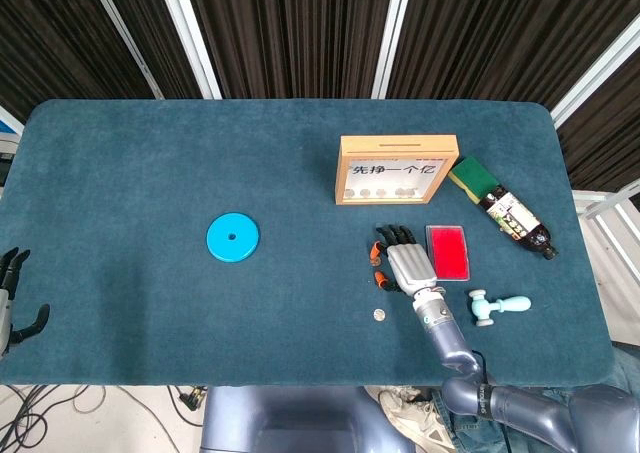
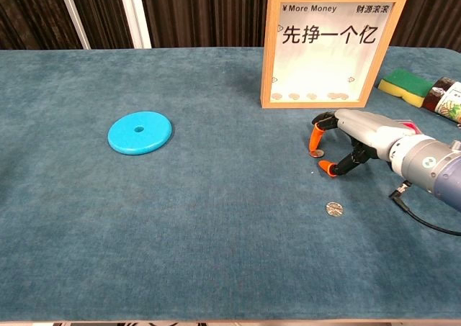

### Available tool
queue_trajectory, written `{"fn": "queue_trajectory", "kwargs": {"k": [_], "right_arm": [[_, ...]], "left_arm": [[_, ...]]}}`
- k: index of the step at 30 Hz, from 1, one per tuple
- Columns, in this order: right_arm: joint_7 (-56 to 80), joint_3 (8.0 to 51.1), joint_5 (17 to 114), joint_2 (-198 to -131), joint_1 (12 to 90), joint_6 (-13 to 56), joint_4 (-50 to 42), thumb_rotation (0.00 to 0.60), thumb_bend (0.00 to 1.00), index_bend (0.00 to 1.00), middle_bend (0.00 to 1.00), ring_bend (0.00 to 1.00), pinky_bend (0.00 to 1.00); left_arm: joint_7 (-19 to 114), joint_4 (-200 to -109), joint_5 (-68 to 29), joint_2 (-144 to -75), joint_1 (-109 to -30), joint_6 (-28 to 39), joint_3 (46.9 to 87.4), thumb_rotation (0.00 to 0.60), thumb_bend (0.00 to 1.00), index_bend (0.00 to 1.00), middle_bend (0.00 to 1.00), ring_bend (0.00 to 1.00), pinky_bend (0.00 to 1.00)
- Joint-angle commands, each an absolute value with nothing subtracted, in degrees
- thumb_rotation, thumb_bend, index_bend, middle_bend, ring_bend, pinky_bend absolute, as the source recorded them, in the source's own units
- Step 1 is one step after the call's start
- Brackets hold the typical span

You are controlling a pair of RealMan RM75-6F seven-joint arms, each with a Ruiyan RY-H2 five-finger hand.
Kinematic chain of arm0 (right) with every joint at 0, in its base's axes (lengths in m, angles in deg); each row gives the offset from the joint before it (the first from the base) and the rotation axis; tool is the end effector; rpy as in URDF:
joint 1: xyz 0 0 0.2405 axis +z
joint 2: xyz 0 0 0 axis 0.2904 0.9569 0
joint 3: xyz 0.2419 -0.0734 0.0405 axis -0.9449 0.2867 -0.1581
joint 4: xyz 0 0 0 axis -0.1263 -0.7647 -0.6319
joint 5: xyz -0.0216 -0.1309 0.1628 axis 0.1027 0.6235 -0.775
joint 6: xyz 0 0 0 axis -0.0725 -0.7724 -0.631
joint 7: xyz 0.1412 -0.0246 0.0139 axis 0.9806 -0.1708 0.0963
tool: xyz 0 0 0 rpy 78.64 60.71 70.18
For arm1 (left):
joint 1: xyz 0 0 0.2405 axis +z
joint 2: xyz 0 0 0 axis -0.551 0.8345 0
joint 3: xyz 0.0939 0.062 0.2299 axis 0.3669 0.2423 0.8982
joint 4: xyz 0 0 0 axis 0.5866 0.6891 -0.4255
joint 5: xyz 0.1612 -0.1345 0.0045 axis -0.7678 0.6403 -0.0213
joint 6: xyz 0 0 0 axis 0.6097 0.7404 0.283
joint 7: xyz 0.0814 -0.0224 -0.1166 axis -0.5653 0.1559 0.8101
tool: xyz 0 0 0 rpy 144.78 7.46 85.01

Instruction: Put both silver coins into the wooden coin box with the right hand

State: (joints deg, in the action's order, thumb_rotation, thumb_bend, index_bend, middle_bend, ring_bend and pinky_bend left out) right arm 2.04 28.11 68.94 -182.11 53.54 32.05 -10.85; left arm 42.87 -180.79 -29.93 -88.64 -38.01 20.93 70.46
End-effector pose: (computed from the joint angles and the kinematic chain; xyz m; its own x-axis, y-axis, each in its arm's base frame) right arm -0.1974 -0.3398 -0.0640 0.2824 -0.3263 0.9021 -0.9539 -0.1950 0.2281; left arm -0.3243 0.1810 0.1601 0.3545 0.0841 0.9313 0.9046 0.2212 -0.3643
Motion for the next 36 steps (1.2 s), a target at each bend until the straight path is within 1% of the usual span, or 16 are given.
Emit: {"fn": "queue_trajectory", "kwargs": {"k": [1,12,20,36], "right_arm": [[1.95,28.15,68.82,-182.14,53.5,32.1,-10.92,0.6,0.47,0.53,0.13,0.0,0.0],[1.88,27.77,68.56,-182.7,53.9,32.33,-11.55,0.6,0.47,0.53,0.13,0.0,0.0],[1.15,26.93,67.67,-183.52,54.86,33.11,-12.99,0.6,0.47,0.55,0.13,0.0,0.0],[0.98,27.04,67.05,-183.75,55.01,33.75,-14.08,0.6,0.47,0.56,0.13,0.0,0.0]], "left_arm": [[42.76,-180.84,-29.83,-88.58,-38.06,20.79,70.49,0.6,0.36,0.07,0.0,0.0,0.0],[42.38,-181.12,-29.52,-88.4,-38.1,20.56,70.57,0.6,0.36,0.08,0.0,0.0,0.0],[42.21,-181.19,-29.3,-88.27,-38.18,20.28,70.64,0.6,0.36,0.08,0.0,0.0,0.0],[41.81,-181.5,-28.92,-87.99,-38.25,19.91,70.8,0.6,0.36,0.09,0.0,0.0,0.0]]}}
